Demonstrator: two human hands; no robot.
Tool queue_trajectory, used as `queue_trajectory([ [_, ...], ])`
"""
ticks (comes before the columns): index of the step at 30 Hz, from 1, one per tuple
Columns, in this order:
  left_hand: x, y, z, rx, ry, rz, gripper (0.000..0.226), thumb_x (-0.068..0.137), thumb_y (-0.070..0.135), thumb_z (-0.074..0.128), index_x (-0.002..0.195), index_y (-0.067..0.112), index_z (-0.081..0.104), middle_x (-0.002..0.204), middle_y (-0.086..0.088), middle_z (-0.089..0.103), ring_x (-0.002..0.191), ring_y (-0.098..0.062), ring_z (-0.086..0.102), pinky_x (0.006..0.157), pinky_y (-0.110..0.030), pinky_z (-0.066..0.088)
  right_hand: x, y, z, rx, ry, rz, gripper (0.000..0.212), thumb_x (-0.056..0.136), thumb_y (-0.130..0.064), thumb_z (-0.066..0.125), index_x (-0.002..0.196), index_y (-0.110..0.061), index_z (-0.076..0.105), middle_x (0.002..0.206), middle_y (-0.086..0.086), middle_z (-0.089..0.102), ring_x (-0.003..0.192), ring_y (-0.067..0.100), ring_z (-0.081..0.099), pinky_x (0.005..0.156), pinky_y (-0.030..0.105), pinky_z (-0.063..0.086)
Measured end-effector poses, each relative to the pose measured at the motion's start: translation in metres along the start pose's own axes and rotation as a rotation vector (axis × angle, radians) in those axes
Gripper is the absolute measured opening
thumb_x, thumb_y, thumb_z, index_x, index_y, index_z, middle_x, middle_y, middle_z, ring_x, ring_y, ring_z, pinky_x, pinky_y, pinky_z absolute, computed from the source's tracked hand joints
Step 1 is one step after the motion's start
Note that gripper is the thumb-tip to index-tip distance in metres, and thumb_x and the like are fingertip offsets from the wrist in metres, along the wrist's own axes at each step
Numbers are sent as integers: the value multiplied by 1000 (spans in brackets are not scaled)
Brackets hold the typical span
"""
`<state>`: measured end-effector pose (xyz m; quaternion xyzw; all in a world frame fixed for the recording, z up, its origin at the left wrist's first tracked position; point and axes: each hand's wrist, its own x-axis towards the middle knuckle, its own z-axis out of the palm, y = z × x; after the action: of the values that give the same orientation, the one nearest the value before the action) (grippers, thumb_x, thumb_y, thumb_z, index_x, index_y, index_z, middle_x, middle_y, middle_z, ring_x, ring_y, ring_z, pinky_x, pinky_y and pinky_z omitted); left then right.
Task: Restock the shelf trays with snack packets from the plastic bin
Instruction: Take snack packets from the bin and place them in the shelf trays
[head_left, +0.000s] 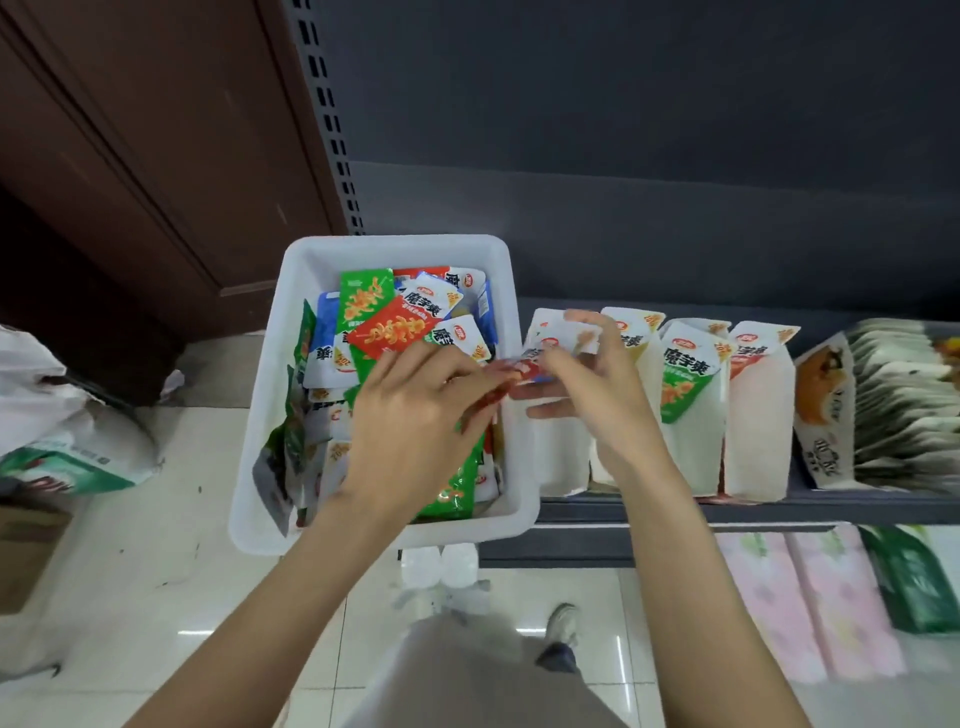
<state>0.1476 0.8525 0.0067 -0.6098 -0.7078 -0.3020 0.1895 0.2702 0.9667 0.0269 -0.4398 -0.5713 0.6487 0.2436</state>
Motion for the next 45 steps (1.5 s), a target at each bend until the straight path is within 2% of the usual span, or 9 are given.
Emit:
queue_trajectory([
  [5, 13, 51, 25, -302, -208, -61, 53, 80, 61, 57, 123, 30, 58, 133, 0, 49, 124, -17, 42, 104, -34, 29, -17, 0, -83, 113, 139, -197, 55, 81, -1, 60, 123, -27, 37, 111, 5, 60, 88, 13, 65, 50, 23, 51],
  [12, 63, 148, 78, -774, -517, -464, 48, 81, 40, 69, 124, 39, 47, 109, 17, 60, 102, -1, 57, 83, -12, 45, -32, 11, -210, -110, 21, -356, 38, 93, 4, 51, 110, -29, 50, 101, -7, 65, 89, 7, 65, 58, 28, 55],
  [16, 76, 196, 122, -747, -489, -432, 36, 83, 27, 70, 113, 40, 53, 96, 13, 65, 88, -7, 63, 76, -28, 54, -27, 18, -272, -423, 84, -498, 15, 94, -24, 57, 107, -16, 60, 86, -15, 65, 80, 1, 64, 65, 28, 54],
  [18, 76, 214, 147, -671, -446, -410, 29, 82, 28, 72, 107, 31, 57, 96, 12, 67, 85, -5, 65, 75, -32, 57, -20, 19, -295, -704, 186, -647, 14, 91, -21, 62, 102, -12, 64, 76, -20, 59, 66, -4, 56, 58, 14, 44],
  [21, 75, 231, 177, -548, -373, -428, 26, 82, 30, 71, 102, 22, 59, 104, 7, 68, 92, -7, 65, 76, -30, 57, -4, 22, -313, -846, 251, -682, 14, 89, -18, 65, 101, -10, 66, 74, -5, 65, 62, 2, 53, 53, 20, 39],
  [25, 63, 228, 197, -311, -342, -517, 48, 81, 33, 71, 124, 26, 49, 127, 4, 53, 112, -13, 53, 88, -27, 49, 24, 32, -315, -966, 205, -658, 17, 92, -22, 61, 104, -12, 65, 80, 4, 70, 69, 19, 62, 53, 24, 38],
  [33, 49, 228, 202, -306, -433, -669, 48, 82, 26, 71, 122, 26, 43, 118, 2, 56, 82, -4, 55, 68, -13, 36, 76, 50, -290, -1290, 147, -582, 29, 94, -18, 50, 121, -15, 59, 102, 5, 67, 95, 27, 63, 67, 34, 49],
  [42, 51, 222, 197, -269, -445, -600, 40, 84, 35, 66, 119, 26, 48, 113, 5, 57, 87, -12, 59, 72, -28, 51, 71, 52, -291, -1056, 275, -652, 27, 83, -17, 70, 109, -16, 63, 98, 3, 69, 95, 26, 56, 72, 35, 48],
  [45, 51, 214, 187, -297, -357, -556, 30, 86, 35, 64, 113, 26, 54, 100, 10, 62, 74, -2, 56, 62, -18, 45, 46, 48, -291, -866, 338, -700, 26, 88, -16, 62, 114, -16, 62, 103, 1, 67, 96, 23, 57, 75, 37, 49],
])
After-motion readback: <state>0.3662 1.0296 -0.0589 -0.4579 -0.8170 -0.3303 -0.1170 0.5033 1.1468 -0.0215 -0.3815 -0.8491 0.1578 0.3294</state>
